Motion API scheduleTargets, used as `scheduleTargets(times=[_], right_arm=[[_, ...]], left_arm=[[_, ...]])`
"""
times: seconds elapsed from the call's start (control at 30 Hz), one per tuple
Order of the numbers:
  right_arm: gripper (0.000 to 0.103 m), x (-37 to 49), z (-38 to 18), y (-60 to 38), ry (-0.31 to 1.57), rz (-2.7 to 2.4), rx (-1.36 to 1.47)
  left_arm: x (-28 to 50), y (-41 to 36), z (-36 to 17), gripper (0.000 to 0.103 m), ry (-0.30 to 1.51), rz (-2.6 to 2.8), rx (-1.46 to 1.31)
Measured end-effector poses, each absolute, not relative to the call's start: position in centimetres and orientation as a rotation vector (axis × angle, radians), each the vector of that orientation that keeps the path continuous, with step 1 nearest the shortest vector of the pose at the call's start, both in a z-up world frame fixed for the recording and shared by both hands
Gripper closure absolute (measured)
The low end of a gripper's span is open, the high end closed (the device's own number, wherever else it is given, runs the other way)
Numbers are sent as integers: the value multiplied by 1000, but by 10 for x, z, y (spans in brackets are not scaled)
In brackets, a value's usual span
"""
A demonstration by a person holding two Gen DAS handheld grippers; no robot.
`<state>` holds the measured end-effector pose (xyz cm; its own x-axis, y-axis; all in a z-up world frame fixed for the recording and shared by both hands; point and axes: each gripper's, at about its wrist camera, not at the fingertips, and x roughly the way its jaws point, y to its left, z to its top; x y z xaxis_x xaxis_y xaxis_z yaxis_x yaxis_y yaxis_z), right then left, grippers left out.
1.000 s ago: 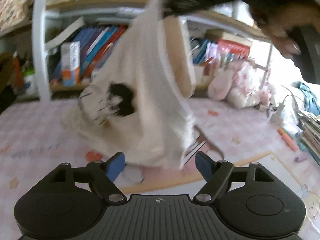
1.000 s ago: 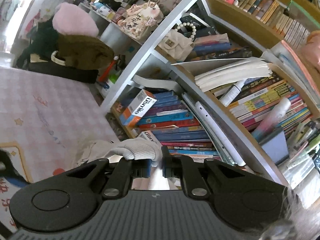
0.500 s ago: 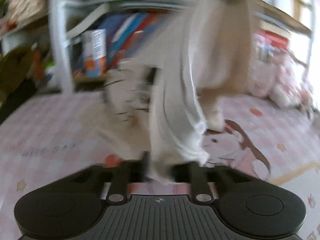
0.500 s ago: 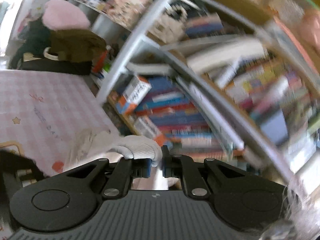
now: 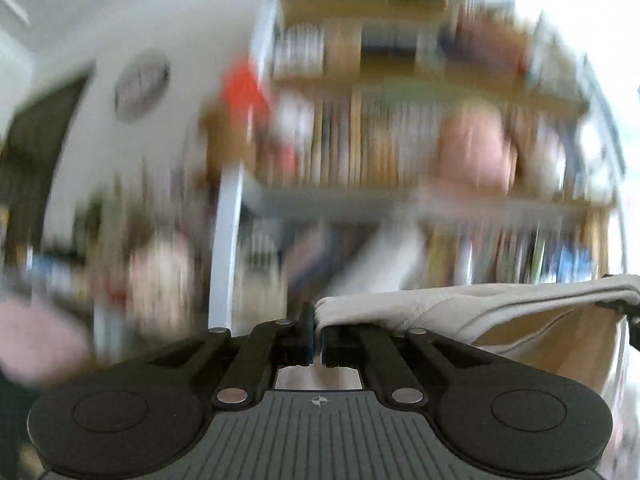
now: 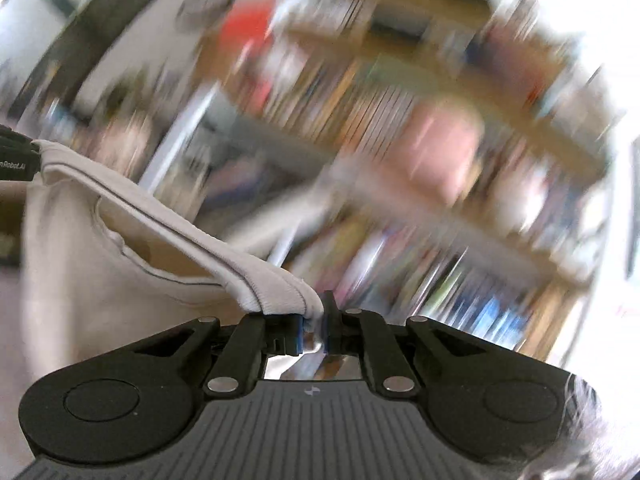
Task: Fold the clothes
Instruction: 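Lift the T-shirt with both grippers and shake it open in the air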
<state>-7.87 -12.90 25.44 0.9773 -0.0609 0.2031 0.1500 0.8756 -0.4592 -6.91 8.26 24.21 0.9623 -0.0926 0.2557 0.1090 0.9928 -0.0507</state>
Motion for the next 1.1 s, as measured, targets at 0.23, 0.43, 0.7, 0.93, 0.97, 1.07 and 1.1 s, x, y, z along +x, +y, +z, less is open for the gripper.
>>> scheduleTargets(times=[0.23,0.43,0.7,0.93,0.97,1.07,1.1], right_arm=[[95,-151,342,-142,-658,-183,-481],[95,-130,342,-158,-533,-87,-428],[95,-5,202,-178,161,106,-352],[98,82,99,-174,419,122,-401],[98,95,96,-173,426,116,-405],[98,133,91,-174,442,88,-405],[98,146,92,-175,446,74,-408]], left_arm=[[-126,78,318,100,-680,-120,-49],[-91,81,306,100,-515,-172,-63],[44,78,153,100,197,-187,51],[146,81,58,100,473,-109,43],[161,80,58,100,486,-103,40],[197,72,63,100,495,-100,62],[207,68,63,100,494,-102,68]])
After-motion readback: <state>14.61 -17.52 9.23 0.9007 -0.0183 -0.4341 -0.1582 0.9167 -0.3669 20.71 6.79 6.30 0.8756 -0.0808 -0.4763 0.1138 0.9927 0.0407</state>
